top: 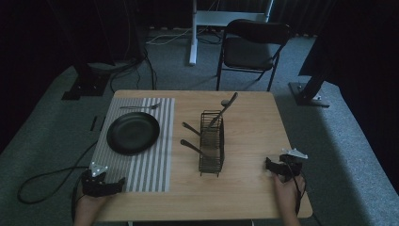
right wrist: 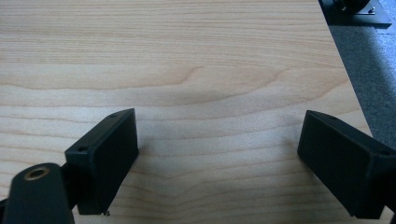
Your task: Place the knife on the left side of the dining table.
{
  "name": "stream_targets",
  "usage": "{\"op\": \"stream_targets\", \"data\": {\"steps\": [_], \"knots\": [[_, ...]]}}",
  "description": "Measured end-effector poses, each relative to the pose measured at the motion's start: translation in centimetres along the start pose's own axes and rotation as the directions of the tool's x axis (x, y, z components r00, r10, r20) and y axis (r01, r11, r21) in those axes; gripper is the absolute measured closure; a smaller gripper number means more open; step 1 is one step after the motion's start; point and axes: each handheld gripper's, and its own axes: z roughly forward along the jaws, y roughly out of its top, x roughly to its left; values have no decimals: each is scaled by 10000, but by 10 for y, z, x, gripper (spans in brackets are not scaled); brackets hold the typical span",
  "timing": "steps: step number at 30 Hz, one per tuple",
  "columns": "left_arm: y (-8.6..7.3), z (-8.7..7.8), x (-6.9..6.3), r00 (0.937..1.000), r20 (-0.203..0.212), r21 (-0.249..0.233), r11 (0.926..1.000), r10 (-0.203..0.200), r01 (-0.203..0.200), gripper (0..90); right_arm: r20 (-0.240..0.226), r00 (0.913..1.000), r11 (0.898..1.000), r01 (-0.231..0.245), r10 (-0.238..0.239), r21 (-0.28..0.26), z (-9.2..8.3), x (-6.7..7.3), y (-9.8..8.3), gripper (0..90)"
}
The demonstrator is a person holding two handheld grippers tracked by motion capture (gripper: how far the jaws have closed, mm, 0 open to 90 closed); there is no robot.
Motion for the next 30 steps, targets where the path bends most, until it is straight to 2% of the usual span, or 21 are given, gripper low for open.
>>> {"op": "stream_targets", "data": {"steps": [5, 8, 12, 15, 22, 23, 25, 27, 28, 29, 30], "knots": [[3, -7, -7, 9992, 411, -180, 9998, 7, 1, 19, 4, 10000, 10000, -1, 1, 0, 0, 0, 0, 113], [8, -10, -13, 9983, 545, -276, 9994, 200, -185, 19, 2, 10000, 10000, -3, 3, 1, 0, 0, 0, 113], [14, -14, -25, 9948, 872, -312, 9983, 522, -497, 19, 2, 10000, 10000, -4, 4, 1, 0, 0, 0, 113], [19, -17, -32, 9912, 1181, -441, 9975, 600, -552, 19, 2, 10000, 10000, -2, 2, -1, 0, 0, 0, 113], [28, -24, -45, 9858, 1421, -687, 9944, 894, -803, 33, 2, 10000, 10000, -2, 2, 0, 0, 0, 0, 113], [31, -25, -49, 9833, 1537, -753, 9934, 971, -863, 33, 2, 10000, 10000, -1, 1, 1, 0, 0, 0, 113], [34, -27, -53, 9829, 1504, -877, 9917, 1062, -937, 32, 3, 10000, 10000, -3, 3, 2, 0, 0, 0, 113], [38, -30, -58, 9782, 1776, -1041, 9905, 1072, -897, 32, 3, 10000, 10000, 0, 0, 0, 0, 0, 0, 113], [38, -30, -58, 9782, 1776, -1041, 9905, 1072, -897, 32, 3, 10000, 10000, 0, 0, 0, 0, 0, 0, 113], [42, -33, -63, 9726, 1973, -1133, 9883, 1228, -1018, 32, 2, 10000, 10000, -2, 2, 1, 0, 0, 0, 113], [45, -35, -66, 9712, 1963, -1226, 9861, 1347, -1120, 33, 3, 10000, 10000, -4, 4, 0, 0, 0, 0, 113]]}}
